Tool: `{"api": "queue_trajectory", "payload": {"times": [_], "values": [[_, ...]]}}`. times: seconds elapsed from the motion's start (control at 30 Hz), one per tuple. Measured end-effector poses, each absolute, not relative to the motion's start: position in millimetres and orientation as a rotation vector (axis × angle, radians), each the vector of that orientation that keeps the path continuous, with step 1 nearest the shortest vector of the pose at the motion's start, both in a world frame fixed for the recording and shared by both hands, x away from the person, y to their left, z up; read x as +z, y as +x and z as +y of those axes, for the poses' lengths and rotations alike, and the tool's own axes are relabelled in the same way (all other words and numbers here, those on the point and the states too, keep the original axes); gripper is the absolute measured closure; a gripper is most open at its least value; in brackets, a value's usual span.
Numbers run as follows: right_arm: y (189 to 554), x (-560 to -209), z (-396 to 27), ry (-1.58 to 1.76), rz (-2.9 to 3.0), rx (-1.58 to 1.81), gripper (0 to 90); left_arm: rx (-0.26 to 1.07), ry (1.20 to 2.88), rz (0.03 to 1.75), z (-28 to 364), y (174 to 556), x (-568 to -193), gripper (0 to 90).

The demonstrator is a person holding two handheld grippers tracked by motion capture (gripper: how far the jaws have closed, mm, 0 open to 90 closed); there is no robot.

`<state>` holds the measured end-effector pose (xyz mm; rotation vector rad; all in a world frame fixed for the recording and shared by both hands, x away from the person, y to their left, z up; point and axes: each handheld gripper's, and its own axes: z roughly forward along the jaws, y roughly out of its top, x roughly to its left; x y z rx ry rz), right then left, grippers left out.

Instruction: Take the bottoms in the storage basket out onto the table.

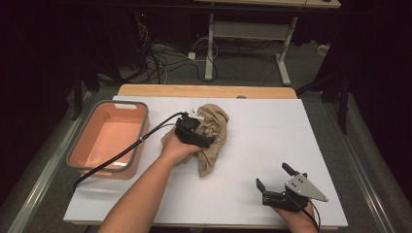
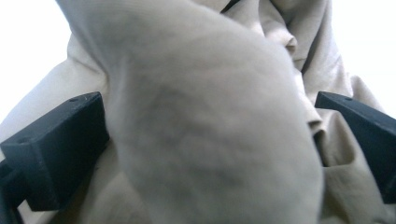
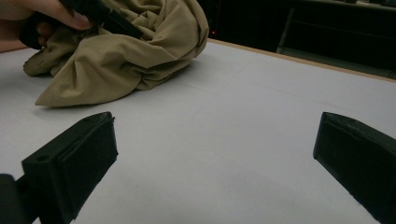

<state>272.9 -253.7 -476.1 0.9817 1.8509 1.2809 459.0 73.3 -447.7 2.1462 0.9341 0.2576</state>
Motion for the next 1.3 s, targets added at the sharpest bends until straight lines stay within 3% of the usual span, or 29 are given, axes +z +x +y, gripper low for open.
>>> {"api": "queue_trajectory", "payload": {"times": [0.5,1.3], "values": [[272,-475,-253,0.980,1.847,1.282,0.4,0.287,2.030,0.867,106,424,-435,0.0],[271,-475,-252,0.974,1.851,1.284,0.4,0.338,1.921,0.818,157,349,-465,0.0]]}}
